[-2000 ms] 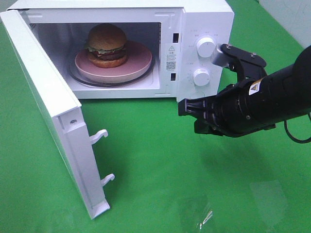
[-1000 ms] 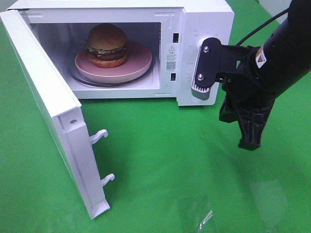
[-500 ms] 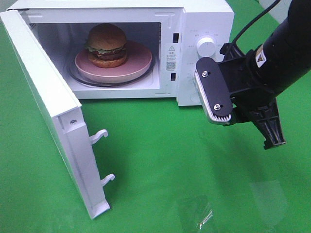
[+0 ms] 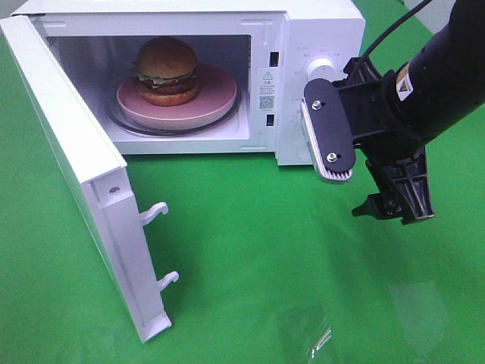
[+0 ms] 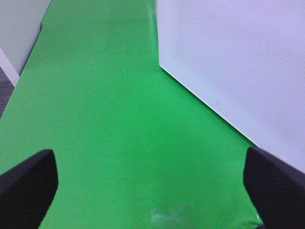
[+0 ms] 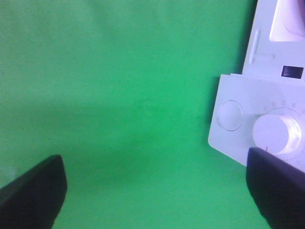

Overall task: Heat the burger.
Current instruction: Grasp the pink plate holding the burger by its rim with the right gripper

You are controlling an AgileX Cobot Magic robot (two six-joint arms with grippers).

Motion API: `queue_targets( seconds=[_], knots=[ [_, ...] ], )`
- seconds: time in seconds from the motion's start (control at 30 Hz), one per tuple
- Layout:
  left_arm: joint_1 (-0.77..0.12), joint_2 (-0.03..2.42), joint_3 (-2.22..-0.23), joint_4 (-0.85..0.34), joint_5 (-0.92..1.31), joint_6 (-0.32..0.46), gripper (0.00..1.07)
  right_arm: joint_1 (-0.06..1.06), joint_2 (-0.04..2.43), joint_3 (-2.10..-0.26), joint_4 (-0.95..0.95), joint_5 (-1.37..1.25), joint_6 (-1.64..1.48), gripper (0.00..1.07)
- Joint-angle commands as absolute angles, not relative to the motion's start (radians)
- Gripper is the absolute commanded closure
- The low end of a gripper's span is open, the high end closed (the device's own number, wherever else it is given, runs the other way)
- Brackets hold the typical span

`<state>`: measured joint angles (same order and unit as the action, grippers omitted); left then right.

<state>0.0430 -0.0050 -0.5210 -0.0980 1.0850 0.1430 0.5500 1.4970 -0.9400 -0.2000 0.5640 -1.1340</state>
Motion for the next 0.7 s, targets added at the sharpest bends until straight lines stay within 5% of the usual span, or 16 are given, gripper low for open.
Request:
queue_targets(
  seconds=[0.03, 0.7],
  knots=[
    [0.047, -0.011, -0.518, -0.101, 1.072, 0.143, 0.09, 0.587, 1.489, -0.960, -0.279, 0.529, -1.087, 0.08],
    [0.047, -0.011, -0.518, -0.101, 1.072, 0.143, 0.09, 0.654, 1.726, -1.180, -0.340, 0.400, -1.011, 0.13]
  ],
)
